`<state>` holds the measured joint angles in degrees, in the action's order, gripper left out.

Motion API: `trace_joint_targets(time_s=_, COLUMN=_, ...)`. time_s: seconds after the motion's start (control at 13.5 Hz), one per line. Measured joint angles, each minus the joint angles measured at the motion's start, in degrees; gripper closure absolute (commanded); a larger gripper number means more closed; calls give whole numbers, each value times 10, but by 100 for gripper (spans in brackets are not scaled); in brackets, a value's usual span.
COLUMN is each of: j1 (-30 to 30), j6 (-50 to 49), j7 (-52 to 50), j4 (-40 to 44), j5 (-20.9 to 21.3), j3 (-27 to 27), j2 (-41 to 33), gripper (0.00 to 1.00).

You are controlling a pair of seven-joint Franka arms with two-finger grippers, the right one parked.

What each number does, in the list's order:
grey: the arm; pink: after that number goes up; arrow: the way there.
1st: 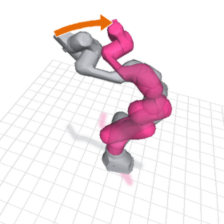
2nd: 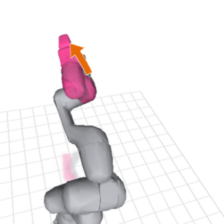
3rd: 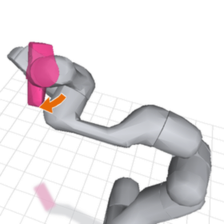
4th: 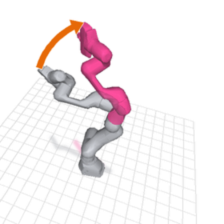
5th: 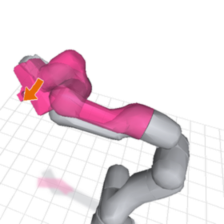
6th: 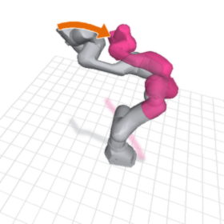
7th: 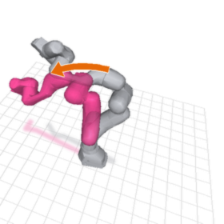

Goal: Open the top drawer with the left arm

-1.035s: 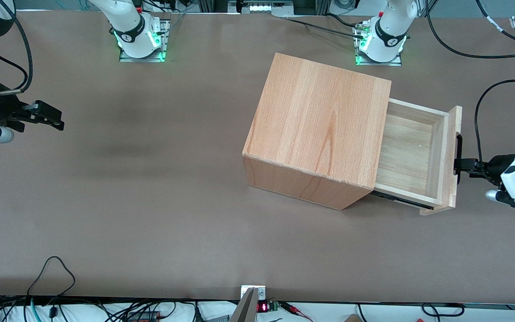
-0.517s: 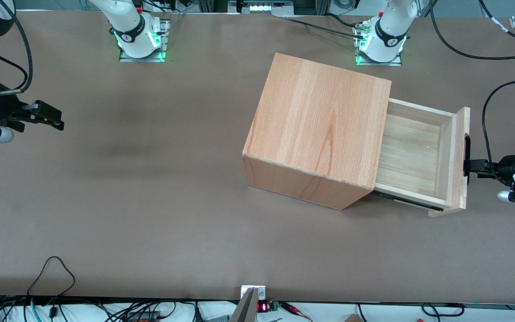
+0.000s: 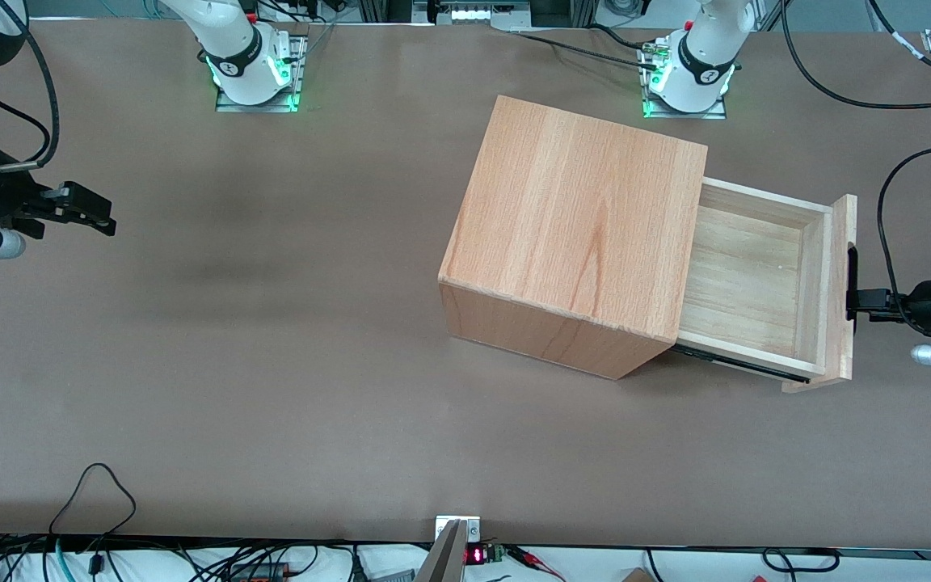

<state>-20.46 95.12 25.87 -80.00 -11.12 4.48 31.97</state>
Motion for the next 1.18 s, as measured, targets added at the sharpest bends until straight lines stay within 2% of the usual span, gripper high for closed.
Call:
trace_joint_targets(time_s=0.3, j1=-3, j6=0, j7=-1, j4=2, j5=-1, j3=2, j2=1, gripper=0)
trace_joint_targets(time_s=0.67, j1=-5, j6=-19, j7=-8, j4=2, j5=-26, j3=2, j2=6, gripper=0)
trace_joint_targets(time_s=1.18, j1=-4, j6=-64, j7=-9, j4=30, j5=-26, j3=3, j2=7, gripper=0)
